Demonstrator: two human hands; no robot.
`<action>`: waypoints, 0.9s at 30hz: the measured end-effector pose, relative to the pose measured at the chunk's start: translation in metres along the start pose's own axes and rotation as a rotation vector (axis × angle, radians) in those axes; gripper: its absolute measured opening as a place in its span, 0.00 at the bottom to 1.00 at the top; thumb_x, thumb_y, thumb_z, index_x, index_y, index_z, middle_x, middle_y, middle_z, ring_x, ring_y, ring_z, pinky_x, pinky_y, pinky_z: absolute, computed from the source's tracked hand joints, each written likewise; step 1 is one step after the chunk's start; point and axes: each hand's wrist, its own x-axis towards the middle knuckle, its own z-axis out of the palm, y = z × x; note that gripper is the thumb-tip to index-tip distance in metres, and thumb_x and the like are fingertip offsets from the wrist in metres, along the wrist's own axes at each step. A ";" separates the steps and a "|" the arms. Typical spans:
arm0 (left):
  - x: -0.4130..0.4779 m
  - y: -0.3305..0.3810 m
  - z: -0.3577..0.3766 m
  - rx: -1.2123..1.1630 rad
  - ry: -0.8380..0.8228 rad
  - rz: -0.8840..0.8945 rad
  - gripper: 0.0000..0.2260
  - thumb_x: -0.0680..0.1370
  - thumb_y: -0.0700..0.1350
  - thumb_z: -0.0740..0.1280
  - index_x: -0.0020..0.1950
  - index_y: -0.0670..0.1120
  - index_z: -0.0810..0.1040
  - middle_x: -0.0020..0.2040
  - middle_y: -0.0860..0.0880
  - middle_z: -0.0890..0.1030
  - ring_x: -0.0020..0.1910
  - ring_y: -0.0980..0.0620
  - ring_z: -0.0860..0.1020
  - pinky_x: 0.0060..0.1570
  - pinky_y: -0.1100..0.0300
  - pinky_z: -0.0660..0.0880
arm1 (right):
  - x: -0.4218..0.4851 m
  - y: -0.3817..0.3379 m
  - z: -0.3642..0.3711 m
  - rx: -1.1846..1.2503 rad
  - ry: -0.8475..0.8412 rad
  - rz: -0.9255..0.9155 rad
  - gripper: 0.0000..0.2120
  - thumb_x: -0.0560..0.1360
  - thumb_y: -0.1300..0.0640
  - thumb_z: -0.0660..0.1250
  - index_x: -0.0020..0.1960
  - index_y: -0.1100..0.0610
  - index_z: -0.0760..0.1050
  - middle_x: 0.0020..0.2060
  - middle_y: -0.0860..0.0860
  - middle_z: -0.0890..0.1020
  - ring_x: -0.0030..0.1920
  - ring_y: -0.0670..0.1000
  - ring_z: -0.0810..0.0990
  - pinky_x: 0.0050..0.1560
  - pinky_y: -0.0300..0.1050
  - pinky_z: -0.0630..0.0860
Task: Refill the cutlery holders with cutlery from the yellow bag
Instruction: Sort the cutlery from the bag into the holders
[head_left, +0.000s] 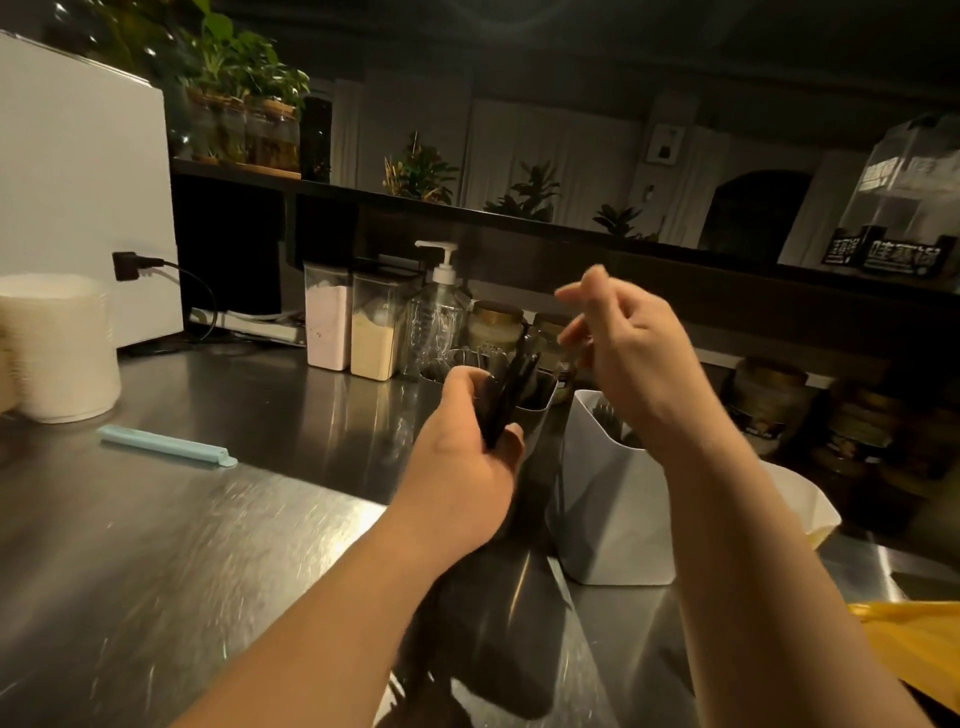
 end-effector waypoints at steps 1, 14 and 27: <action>0.000 -0.001 0.002 0.076 0.024 0.035 0.16 0.80 0.40 0.67 0.63 0.53 0.66 0.48 0.58 0.77 0.47 0.59 0.79 0.49 0.70 0.76 | -0.001 -0.007 -0.003 0.083 -0.074 -0.010 0.19 0.85 0.44 0.51 0.57 0.50 0.79 0.45 0.51 0.82 0.46 0.50 0.81 0.41 0.40 0.78; -0.008 0.010 -0.007 0.580 -0.207 -0.010 0.29 0.80 0.45 0.65 0.68 0.57 0.46 0.44 0.52 0.77 0.41 0.49 0.80 0.49 0.51 0.80 | -0.055 -0.012 0.013 -0.961 -0.487 -0.171 0.21 0.76 0.54 0.69 0.65 0.45 0.67 0.59 0.46 0.75 0.63 0.52 0.71 0.68 0.55 0.62; -0.037 0.023 0.020 0.899 -0.723 0.294 0.29 0.76 0.35 0.69 0.70 0.51 0.59 0.51 0.45 0.80 0.46 0.43 0.78 0.47 0.48 0.78 | -0.146 0.038 0.012 -1.021 -0.512 -0.021 0.15 0.85 0.54 0.58 0.71 0.53 0.69 0.60 0.52 0.80 0.52 0.52 0.82 0.51 0.45 0.80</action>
